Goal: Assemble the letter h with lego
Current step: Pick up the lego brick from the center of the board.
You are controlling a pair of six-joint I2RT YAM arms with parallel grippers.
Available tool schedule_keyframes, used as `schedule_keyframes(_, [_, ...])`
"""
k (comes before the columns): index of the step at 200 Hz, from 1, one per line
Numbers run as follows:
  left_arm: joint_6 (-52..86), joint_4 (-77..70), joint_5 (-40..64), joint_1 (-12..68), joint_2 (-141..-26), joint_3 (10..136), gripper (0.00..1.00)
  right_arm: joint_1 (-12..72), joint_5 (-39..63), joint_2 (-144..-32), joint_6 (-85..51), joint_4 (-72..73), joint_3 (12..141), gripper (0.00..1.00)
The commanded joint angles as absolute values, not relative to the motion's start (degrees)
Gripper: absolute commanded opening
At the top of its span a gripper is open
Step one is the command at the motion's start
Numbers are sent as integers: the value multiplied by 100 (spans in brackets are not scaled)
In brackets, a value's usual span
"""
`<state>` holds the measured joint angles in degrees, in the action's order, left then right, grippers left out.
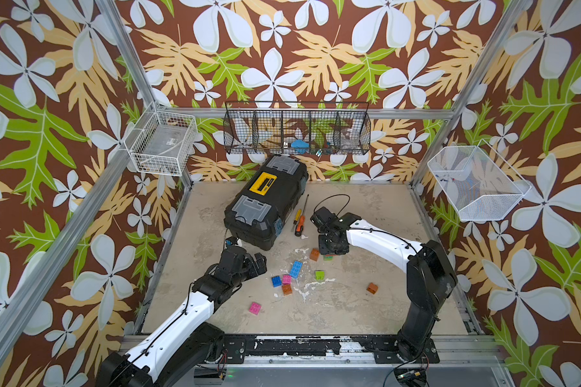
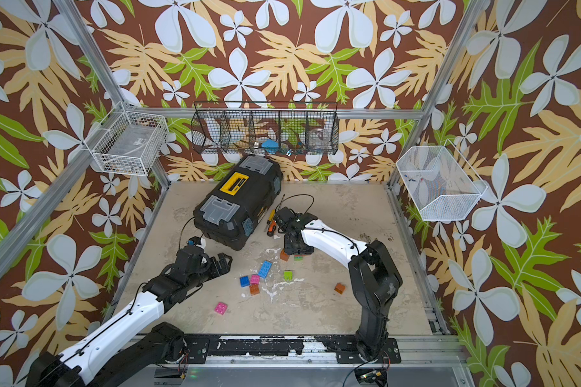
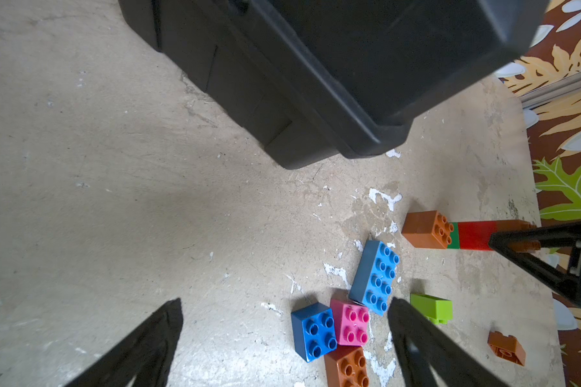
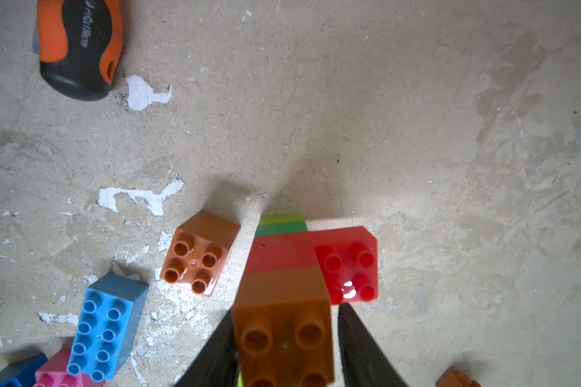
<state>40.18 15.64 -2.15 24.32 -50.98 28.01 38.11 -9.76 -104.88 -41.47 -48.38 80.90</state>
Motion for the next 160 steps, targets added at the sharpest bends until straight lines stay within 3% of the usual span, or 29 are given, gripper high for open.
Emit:
schedule_keyframes(1, [3990,1591,-234,2435,-5093,2821,100,3807,-984,-10528,-4026,-4797,8109,40])
schedule_keyframes(47, [3999,1591,-238,2437,-5098,2813,100,3805,-1043,-10539,-4012,-4828,8118,30])
schedule_keyframes(126, [4001,1577,-252,2435,-5067,2819,100,3838,-1484,-10236,-4356,-5779,9227,29])
schedule_keyframes(160, [3999,1578,-255,2435,-5045,2816,100,3970,-1142,-10106,-4768,-5665,9479,27])
